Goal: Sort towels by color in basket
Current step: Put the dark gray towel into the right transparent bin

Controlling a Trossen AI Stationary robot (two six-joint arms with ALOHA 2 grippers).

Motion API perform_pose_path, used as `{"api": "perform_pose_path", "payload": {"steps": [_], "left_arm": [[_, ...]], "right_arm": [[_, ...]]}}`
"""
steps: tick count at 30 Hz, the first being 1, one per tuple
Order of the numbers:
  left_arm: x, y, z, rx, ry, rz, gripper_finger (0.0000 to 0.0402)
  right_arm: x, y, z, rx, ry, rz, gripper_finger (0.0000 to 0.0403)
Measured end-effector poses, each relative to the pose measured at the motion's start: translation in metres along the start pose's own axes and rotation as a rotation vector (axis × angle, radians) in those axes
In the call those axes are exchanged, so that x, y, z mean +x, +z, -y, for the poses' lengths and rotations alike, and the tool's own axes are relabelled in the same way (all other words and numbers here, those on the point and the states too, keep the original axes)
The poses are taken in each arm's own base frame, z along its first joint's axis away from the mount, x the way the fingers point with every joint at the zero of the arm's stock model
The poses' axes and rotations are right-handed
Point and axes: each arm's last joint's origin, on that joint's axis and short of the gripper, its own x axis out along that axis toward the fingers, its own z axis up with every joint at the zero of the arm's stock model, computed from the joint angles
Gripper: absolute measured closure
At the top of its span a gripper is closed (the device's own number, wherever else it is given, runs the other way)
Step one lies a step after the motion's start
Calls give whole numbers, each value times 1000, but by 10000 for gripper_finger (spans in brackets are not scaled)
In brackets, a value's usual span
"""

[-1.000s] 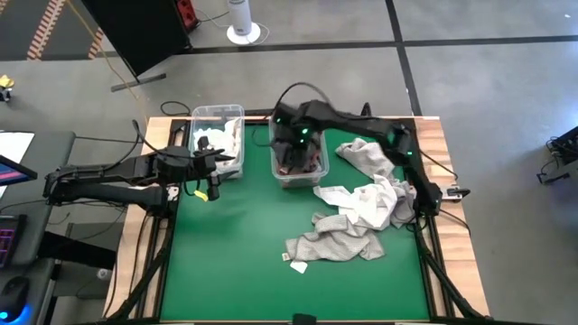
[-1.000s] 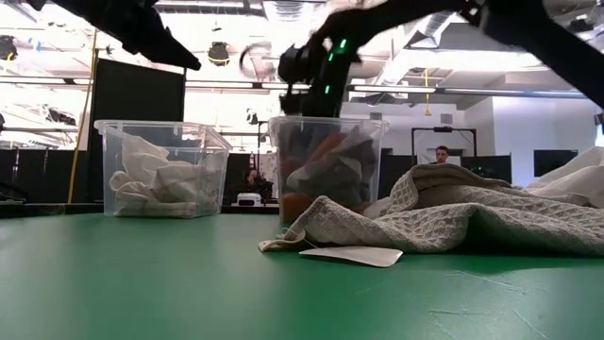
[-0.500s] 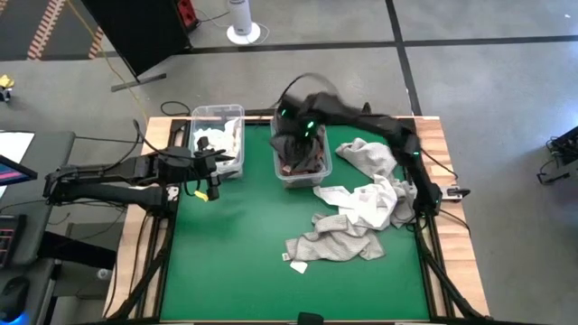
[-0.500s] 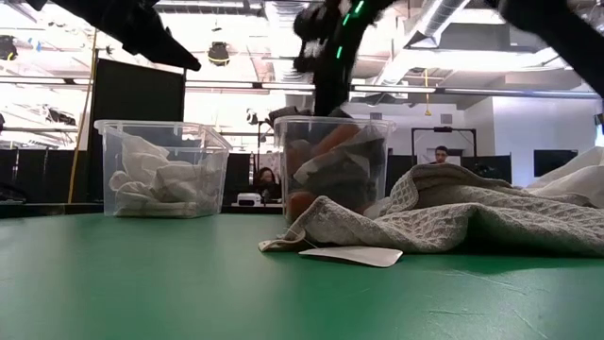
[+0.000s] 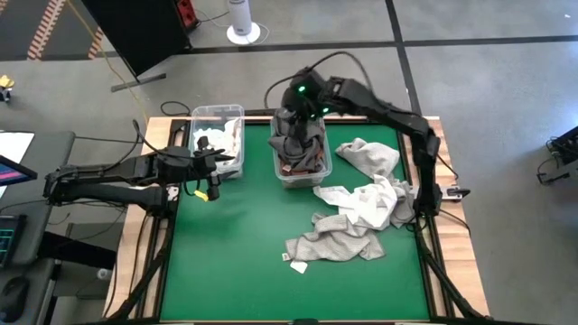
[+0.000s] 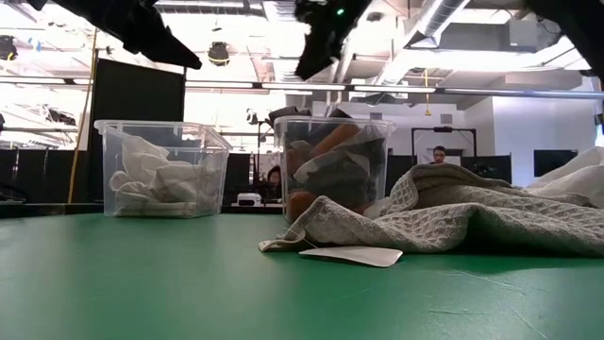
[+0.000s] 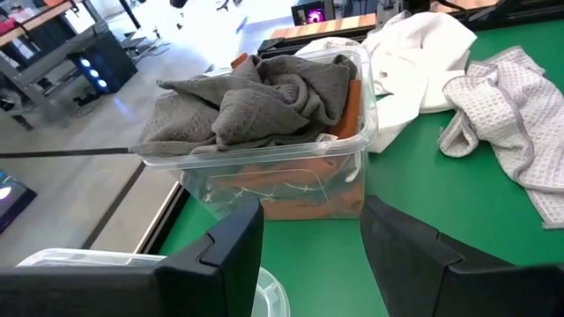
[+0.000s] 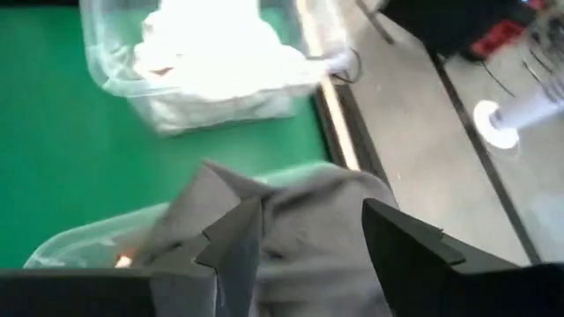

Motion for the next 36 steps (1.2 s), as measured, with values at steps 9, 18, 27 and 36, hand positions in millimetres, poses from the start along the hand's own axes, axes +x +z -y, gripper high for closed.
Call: {"api": "perform_pose_path", "payload": {"steps": [9,18,27,36], "left_arm": [[0,0,0,13,0,-2,219],[0,0,0,17,-1,-2,219],[0,0,0,16,-1,-4,219],[0,0,0,14,-1,-3,219]], "right_arm": [[83,-35,-2,-36,76,-284,179],[138,-71,-16,-11,186,-517,180],[157,-88,-23,-16,232,-632,212],[50,-38,-4,20,138,-346,226]]}}
